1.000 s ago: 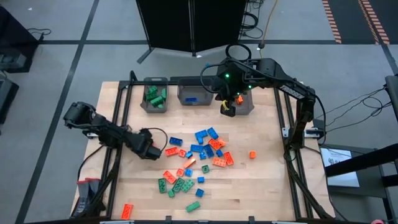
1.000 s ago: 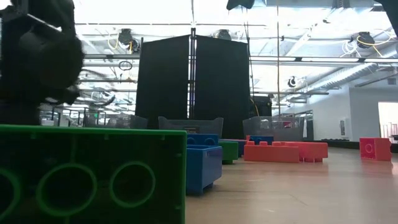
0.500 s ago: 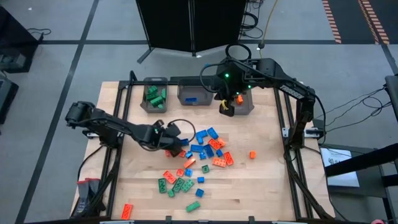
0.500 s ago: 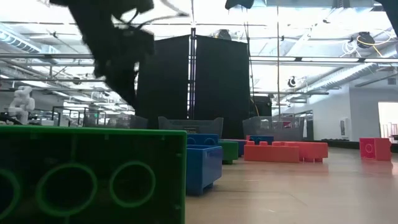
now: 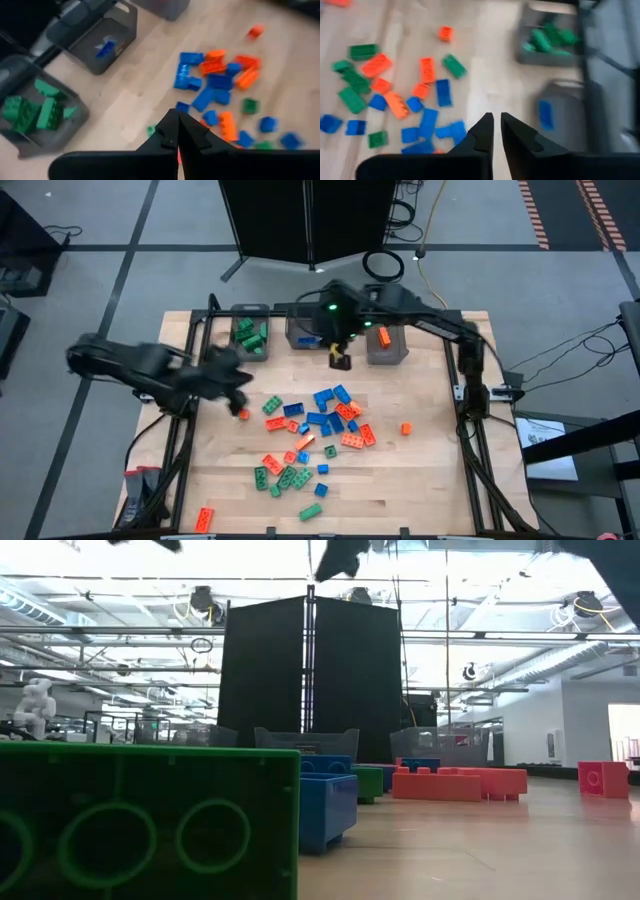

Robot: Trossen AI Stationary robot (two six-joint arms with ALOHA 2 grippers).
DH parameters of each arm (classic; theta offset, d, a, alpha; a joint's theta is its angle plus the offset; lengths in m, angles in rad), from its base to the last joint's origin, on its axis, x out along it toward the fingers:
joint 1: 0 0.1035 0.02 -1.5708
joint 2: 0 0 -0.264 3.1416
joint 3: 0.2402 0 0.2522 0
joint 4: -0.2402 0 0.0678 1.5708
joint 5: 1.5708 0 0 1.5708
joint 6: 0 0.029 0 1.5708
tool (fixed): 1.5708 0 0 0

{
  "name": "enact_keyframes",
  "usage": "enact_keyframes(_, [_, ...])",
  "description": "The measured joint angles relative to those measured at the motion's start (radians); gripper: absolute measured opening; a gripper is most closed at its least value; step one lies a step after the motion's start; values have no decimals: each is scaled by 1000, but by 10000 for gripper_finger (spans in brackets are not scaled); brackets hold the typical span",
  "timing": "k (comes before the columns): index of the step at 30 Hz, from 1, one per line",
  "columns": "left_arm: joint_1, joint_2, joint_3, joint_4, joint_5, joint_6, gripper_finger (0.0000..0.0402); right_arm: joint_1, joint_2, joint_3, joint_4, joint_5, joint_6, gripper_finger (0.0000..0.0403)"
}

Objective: Sort blocks
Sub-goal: Put the green game piece into the left black bin

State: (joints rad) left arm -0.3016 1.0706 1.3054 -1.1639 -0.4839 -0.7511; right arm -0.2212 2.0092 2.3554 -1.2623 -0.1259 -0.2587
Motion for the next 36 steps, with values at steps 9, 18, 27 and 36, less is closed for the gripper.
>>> enact_keyframes(9, [-136, -297, 8, 7, -63, -208, 0, 52, 295, 1, 382, -263, 5, 124])
enact_keyframes(18, [-146, -361, 7, 3, -68, -163, 0, 149, 464, 0, 553, -73, -98, 272])
enact_keyframes(27, [-146, -385, 6, 2, -70, -130, 0, 155, 511, 1, 636, -54, -169, 280])
enact_keyframes(36, [-146, -388, 6, 1, -70, -104, 0, 156, 577, -1, 644, -48, -205, 266])
